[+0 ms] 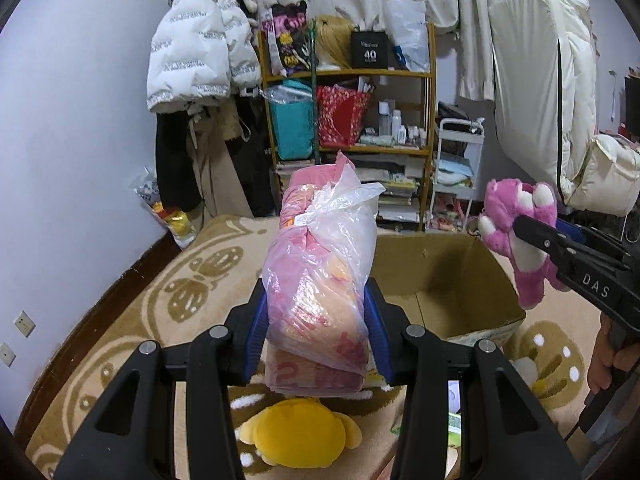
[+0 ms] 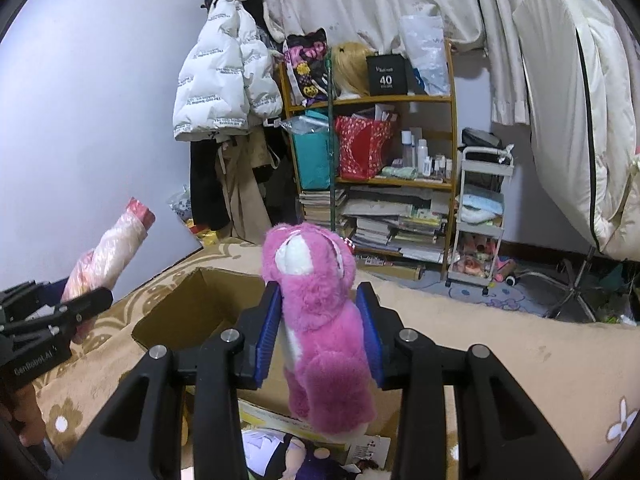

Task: Organize soft objects
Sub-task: 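Lift the pink bear and pink bag and carry both over the cardboard box, then open both grippers to drop the bear and bag into the box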

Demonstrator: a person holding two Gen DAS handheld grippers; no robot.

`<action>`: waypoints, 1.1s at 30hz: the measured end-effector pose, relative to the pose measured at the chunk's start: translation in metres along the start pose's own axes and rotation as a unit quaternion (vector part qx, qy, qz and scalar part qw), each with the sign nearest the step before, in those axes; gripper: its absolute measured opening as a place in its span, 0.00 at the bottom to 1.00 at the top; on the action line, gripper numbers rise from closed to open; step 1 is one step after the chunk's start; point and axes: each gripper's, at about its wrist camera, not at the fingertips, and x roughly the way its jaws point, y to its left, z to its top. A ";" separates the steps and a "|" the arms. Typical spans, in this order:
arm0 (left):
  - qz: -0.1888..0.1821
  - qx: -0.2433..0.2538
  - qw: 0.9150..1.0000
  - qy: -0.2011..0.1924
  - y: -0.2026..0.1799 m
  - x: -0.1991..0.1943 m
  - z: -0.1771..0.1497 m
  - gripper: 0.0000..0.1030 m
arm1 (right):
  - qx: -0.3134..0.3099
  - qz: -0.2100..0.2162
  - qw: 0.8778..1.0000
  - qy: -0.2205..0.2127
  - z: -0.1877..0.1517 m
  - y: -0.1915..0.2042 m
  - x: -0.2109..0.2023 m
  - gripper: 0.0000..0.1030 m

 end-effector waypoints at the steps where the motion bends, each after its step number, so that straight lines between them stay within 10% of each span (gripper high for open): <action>1: -0.003 -0.001 1.000 0.005 0.000 0.004 -0.001 0.42 | 0.005 0.003 1.000 0.006 -0.001 -0.001 0.004 0.39; 17: -0.049 -0.041 0.994 0.088 0.003 0.042 -0.010 0.42 | 0.020 0.024 0.999 0.043 -0.009 -0.001 0.030 0.40; 33: -0.015 -0.023 0.995 0.100 0.000 0.045 -0.013 0.54 | 0.043 0.040 0.996 0.065 -0.013 -0.008 0.038 0.40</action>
